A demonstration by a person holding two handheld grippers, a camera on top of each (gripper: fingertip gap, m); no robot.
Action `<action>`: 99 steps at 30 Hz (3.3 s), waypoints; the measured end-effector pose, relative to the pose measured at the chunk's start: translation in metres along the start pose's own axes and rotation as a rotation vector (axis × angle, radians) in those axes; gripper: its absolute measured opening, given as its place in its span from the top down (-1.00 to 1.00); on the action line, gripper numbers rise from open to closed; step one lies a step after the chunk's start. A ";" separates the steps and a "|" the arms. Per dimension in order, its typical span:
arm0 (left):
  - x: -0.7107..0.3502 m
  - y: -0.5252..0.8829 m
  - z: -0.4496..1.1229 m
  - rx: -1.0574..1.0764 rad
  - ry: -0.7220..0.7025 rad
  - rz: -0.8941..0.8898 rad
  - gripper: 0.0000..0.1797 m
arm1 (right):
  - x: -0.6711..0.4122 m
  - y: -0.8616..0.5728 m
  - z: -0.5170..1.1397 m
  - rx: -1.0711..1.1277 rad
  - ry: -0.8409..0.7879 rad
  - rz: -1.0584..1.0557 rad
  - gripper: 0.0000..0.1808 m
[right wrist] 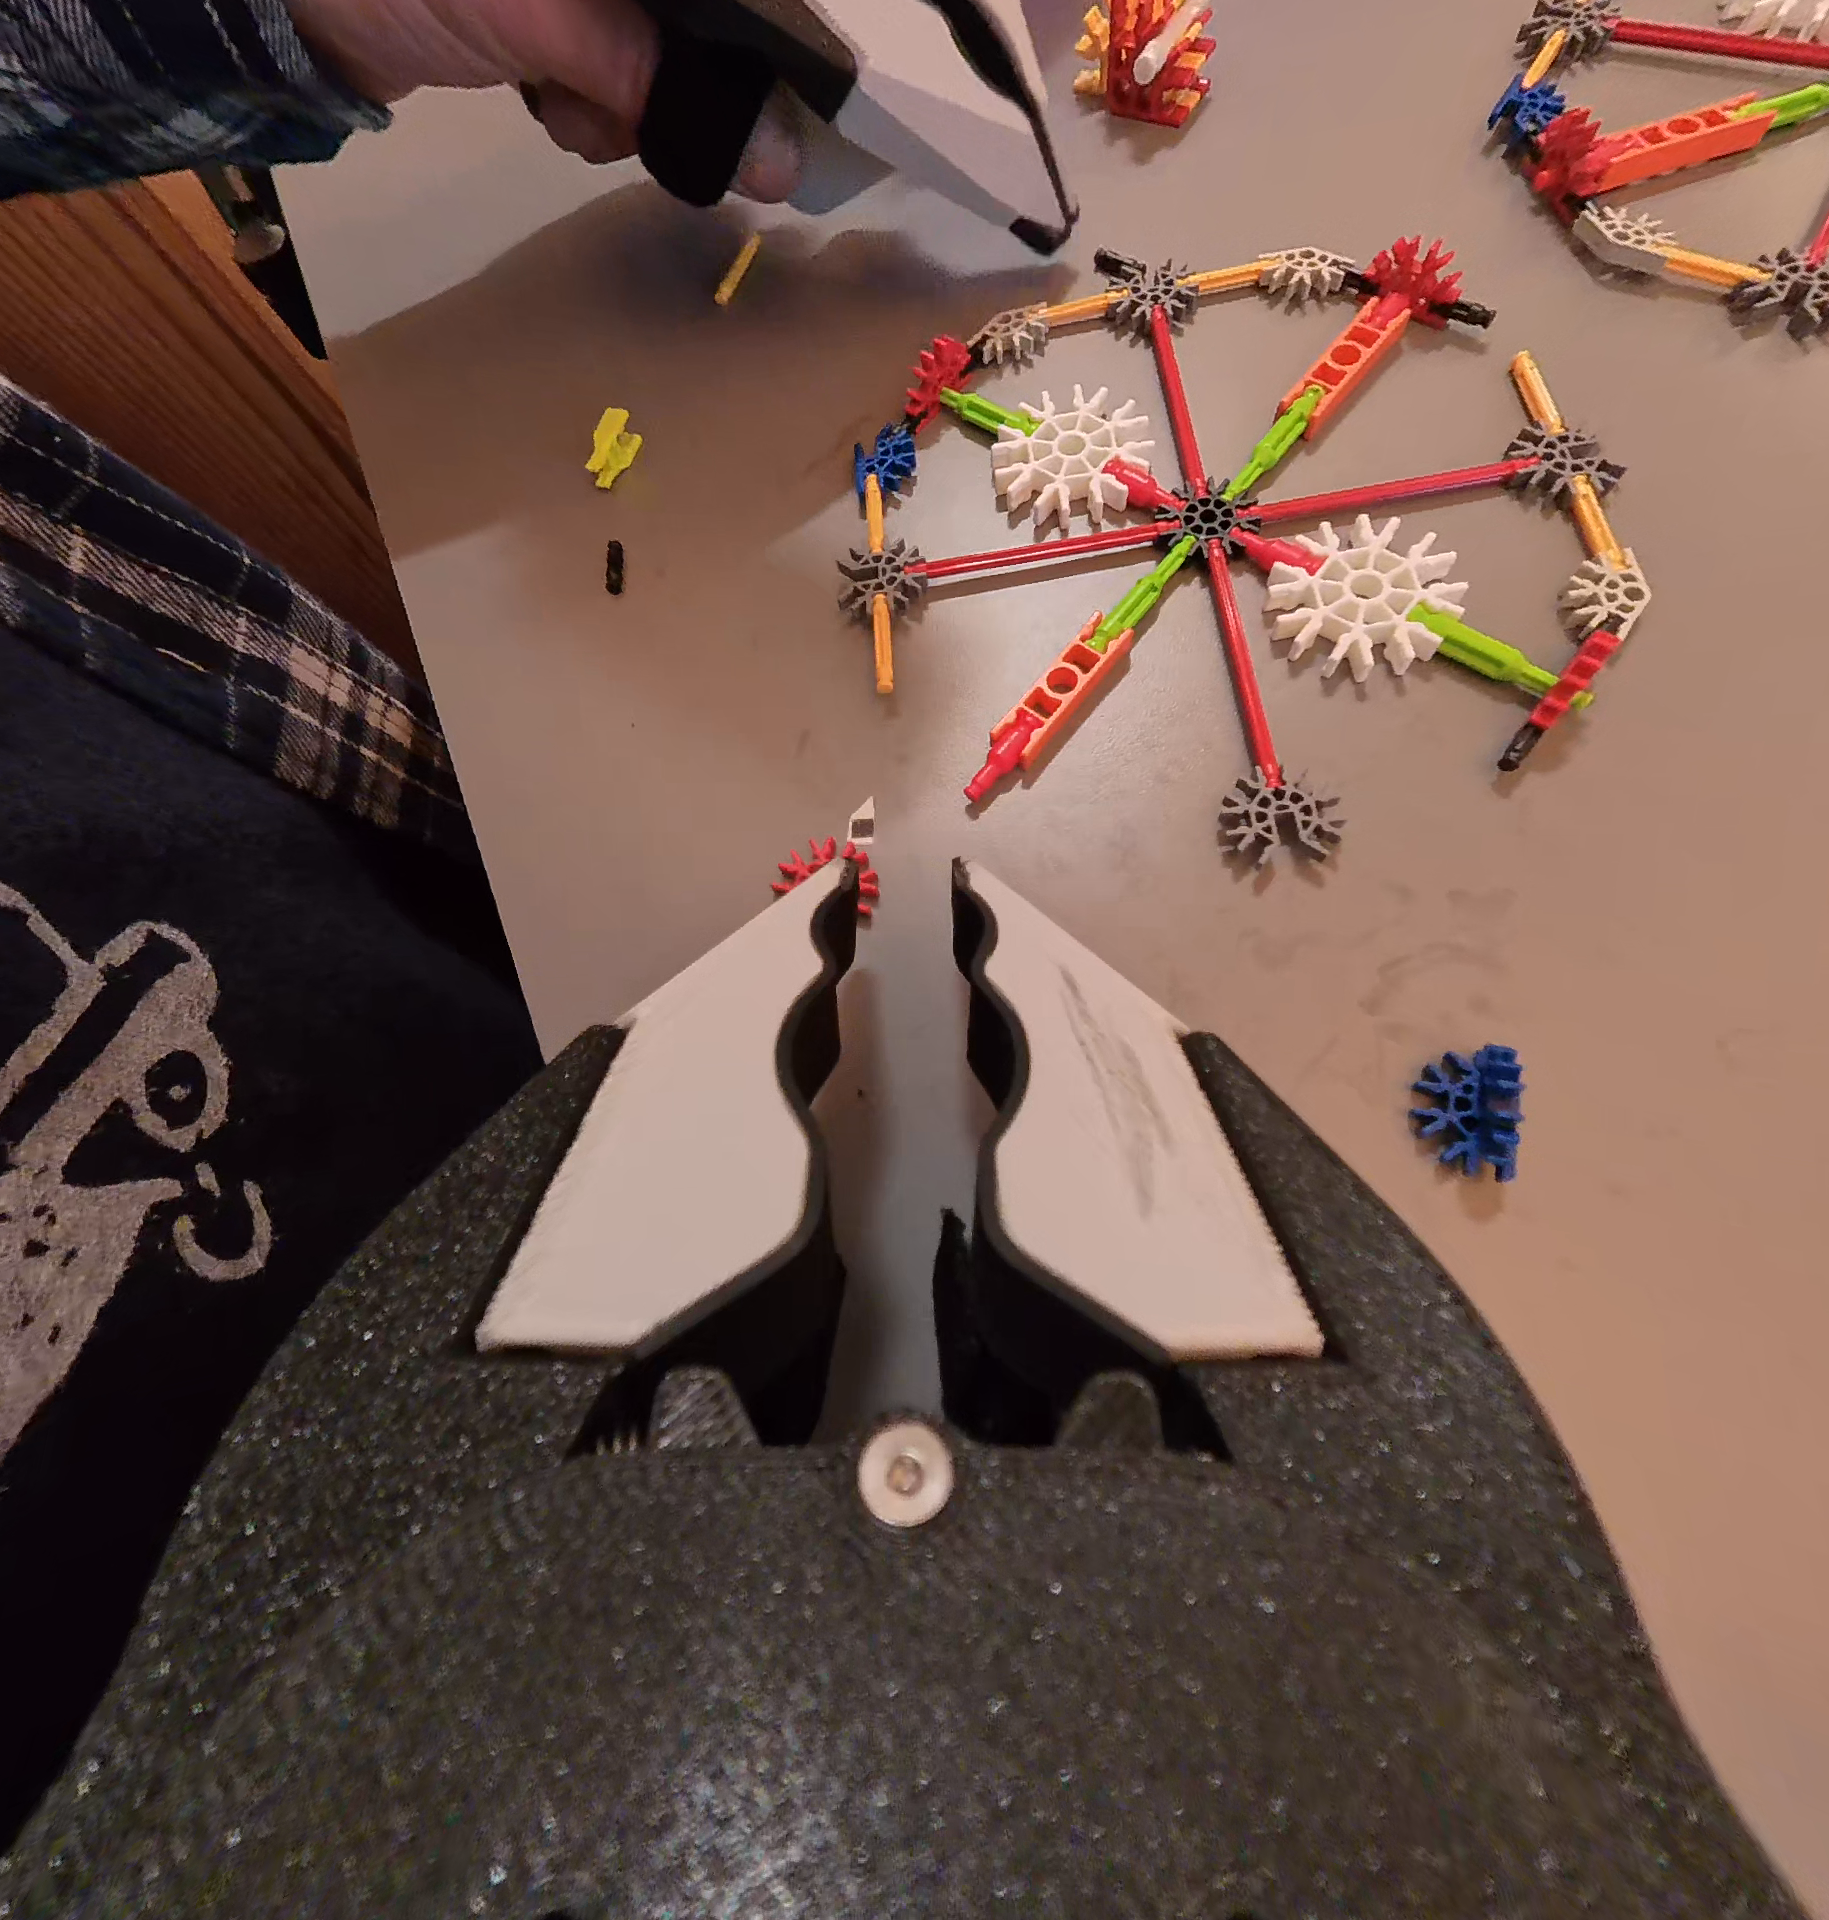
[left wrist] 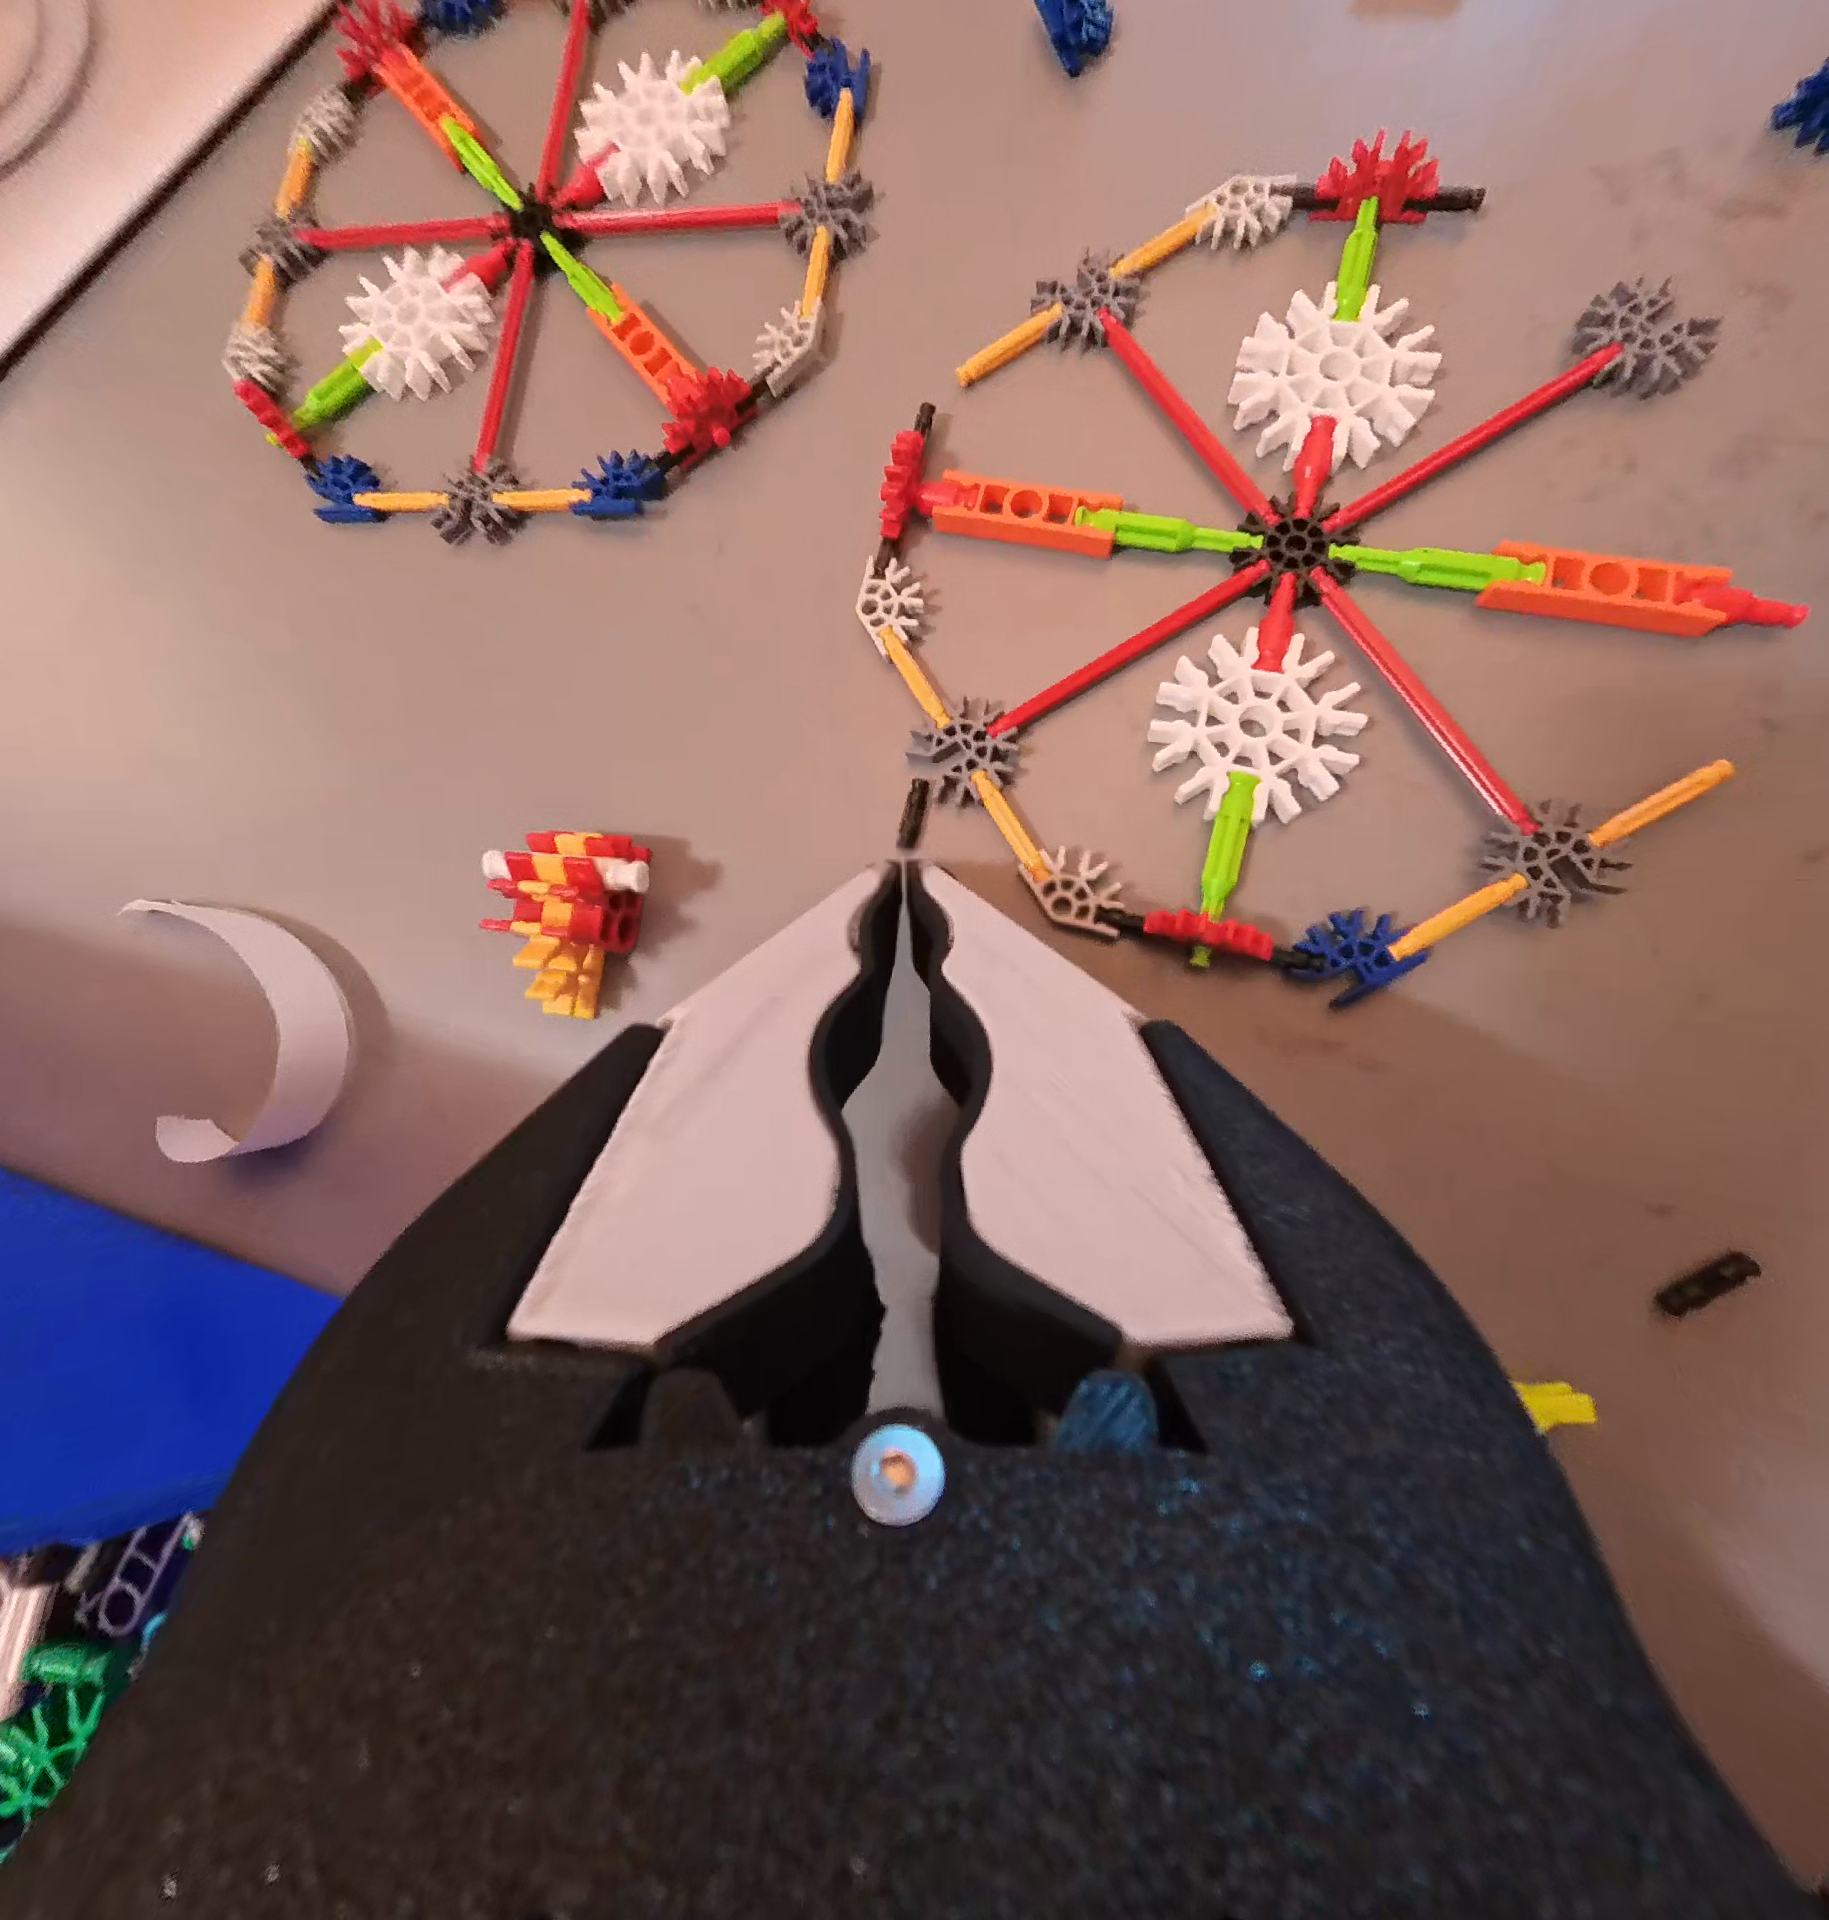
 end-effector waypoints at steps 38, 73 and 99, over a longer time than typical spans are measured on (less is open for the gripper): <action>-0.022 -0.151 -0.042 0.363 -0.026 0.037 0.99 | 0.002 0.011 0.016 -0.007 0.138 -0.272 0.84; -0.020 -0.156 -0.026 0.306 0.021 0.342 0.99 | -0.008 0.013 0.025 -0.018 0.097 -0.186 0.87; -0.024 -0.160 -0.025 0.280 0.070 0.475 0.99 | -0.003 0.023 0.027 0.070 0.117 -0.414 1.00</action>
Point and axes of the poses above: each gripper's, where its closed fingertips meet, z out along the fingers, x out of its underside, y = z × x across the jaws, the point moved 6 cm from there along -z, back along the fingers, and after that the axes turned 6 degrees about -x, right-handed, at the moved point
